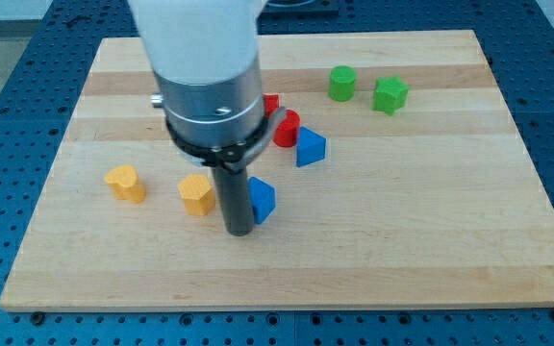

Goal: Slide blue cube closer to the blue triangle

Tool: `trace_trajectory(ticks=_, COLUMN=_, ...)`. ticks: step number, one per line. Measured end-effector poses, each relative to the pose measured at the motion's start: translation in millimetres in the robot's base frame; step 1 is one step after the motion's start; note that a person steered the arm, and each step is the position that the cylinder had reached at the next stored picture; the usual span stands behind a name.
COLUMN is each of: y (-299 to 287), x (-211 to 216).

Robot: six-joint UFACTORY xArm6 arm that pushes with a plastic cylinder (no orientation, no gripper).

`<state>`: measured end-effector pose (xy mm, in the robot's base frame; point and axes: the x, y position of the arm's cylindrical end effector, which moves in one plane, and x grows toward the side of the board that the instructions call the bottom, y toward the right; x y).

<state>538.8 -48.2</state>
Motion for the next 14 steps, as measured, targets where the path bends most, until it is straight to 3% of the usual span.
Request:
trace_trajectory(ticks=2, y=2.9, x=13.2)
trace_trajectory(ticks=3, y=-31.7, x=20.8)
trace_trajectory(ticks=8, y=-15.8, x=-49.7)
trace_trajectory(ticks=10, y=-38.6, x=-15.9)
trace_trajectory(ticks=12, y=21.5, x=-24.1)
trace_trajectory(ticks=14, y=38.9, x=-26.2)
